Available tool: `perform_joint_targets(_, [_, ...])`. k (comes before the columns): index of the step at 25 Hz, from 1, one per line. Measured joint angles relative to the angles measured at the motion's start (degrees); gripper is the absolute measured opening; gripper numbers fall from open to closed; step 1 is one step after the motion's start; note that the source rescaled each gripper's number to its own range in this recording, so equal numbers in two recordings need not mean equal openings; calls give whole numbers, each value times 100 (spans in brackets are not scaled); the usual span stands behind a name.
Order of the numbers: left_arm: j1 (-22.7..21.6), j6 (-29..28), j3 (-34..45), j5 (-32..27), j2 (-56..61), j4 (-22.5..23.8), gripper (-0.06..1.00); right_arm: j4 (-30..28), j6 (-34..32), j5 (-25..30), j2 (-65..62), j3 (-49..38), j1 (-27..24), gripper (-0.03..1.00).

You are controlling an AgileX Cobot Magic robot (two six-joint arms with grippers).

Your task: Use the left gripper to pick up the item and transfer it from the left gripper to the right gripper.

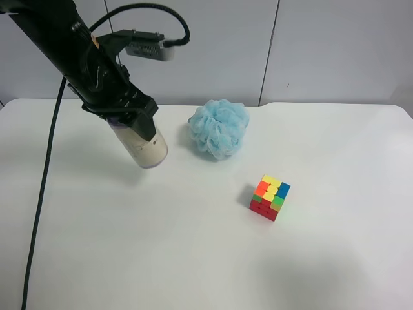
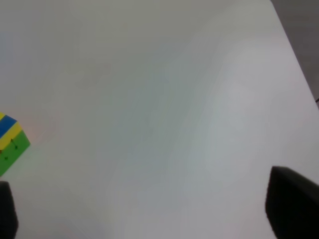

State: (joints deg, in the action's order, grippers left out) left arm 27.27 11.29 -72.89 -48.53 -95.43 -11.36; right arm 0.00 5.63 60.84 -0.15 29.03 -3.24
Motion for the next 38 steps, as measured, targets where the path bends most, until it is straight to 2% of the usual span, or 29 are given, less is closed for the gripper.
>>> perform_joint_targets(8, [0, 2149, 0, -47, 202, -2223, 0, 0, 0, 0, 0, 0, 0, 100])
perform_joint_targets(11, [87, 2873, 0, -78, 202, -2786, 0, 0, 0, 0, 0, 0, 0, 100])
perform_joint_targets(14, [310, 3341, 0, -73, 202, -2985, 0, 0, 0, 0, 0, 0, 0, 100])
perform_joint_targets(20, [702, 3816, 0, 145, 202, -3137, 0, 0, 0, 0, 0, 0, 0, 100])
perform_joint_targets(30, [734, 5828, 0, 227, 202, -4920, 0, 0, 0, 0, 0, 0, 0, 100])
perform_joint_targets(34, [734, 6383, 0, 168, 202, -5245, 0, 0, 0, 0, 0, 0, 0, 100])
perform_joint_targets(38, [734, 6823, 0, -11, 202, -5325, 0, 0, 0, 0, 0, 0, 0, 100])
